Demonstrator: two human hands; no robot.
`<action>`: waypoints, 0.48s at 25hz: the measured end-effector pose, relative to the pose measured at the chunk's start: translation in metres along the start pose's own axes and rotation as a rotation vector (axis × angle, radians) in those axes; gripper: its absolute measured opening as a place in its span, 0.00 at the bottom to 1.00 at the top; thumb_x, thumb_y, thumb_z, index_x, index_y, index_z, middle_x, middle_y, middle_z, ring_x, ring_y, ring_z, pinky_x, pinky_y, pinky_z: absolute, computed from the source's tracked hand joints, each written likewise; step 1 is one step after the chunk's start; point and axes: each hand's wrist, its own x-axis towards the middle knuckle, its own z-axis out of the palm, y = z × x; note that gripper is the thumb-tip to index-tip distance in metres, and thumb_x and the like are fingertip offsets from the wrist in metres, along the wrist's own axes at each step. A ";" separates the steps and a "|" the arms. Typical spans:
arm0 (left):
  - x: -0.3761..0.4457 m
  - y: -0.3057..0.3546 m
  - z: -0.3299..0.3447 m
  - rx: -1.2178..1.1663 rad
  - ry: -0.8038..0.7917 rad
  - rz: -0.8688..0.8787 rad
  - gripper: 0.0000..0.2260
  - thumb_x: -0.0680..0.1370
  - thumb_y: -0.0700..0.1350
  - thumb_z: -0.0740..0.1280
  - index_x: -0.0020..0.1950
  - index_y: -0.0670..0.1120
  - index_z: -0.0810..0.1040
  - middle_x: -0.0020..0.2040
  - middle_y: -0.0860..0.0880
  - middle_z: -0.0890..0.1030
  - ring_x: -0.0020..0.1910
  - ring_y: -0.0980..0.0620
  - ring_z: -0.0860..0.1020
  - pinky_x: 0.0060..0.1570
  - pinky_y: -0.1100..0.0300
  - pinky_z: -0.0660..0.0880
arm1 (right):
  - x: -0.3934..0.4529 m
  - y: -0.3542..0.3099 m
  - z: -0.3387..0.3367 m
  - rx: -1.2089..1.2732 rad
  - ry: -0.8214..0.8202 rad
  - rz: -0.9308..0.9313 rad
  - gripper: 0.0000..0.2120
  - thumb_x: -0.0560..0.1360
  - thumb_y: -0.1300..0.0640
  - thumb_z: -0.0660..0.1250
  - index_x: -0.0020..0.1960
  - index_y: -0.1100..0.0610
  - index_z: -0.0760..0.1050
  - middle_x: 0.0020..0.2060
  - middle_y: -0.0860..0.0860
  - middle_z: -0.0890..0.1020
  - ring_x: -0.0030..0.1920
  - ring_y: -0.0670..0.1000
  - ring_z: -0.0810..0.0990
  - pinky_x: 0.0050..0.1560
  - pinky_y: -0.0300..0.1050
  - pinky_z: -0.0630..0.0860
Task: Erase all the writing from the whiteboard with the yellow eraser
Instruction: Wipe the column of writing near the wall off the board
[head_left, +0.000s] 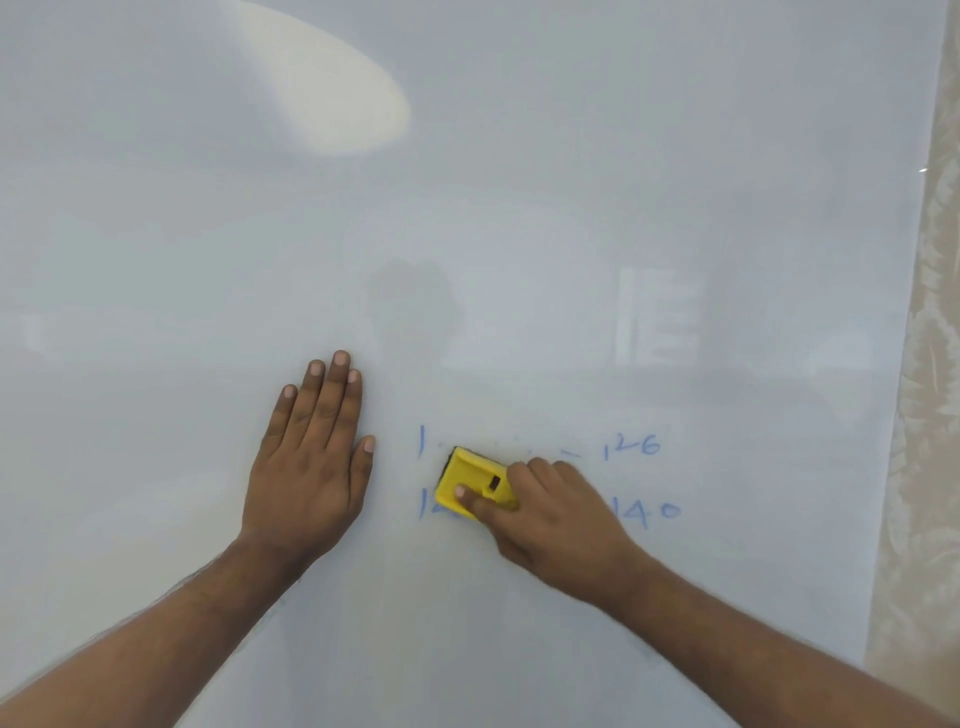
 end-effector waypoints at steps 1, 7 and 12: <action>-0.004 -0.001 0.000 0.000 -0.005 0.005 0.28 0.84 0.49 0.52 0.82 0.39 0.55 0.83 0.43 0.55 0.83 0.45 0.51 0.82 0.47 0.49 | 0.004 0.010 -0.003 -0.024 0.012 0.005 0.22 0.71 0.54 0.69 0.66 0.48 0.75 0.38 0.54 0.73 0.36 0.56 0.71 0.35 0.48 0.66; -0.014 0.000 0.006 -0.004 0.018 0.008 0.28 0.84 0.49 0.53 0.82 0.39 0.55 0.83 0.43 0.55 0.83 0.45 0.53 0.81 0.46 0.51 | 0.062 0.003 -0.003 0.066 0.145 0.388 0.24 0.73 0.50 0.65 0.69 0.49 0.72 0.41 0.56 0.71 0.39 0.57 0.69 0.36 0.48 0.66; -0.018 -0.005 0.007 -0.011 0.028 0.044 0.27 0.85 0.49 0.53 0.82 0.40 0.55 0.83 0.43 0.55 0.83 0.45 0.54 0.81 0.47 0.51 | 0.010 -0.029 0.014 0.046 0.005 -0.009 0.20 0.76 0.53 0.63 0.68 0.48 0.72 0.39 0.53 0.71 0.37 0.56 0.68 0.36 0.48 0.64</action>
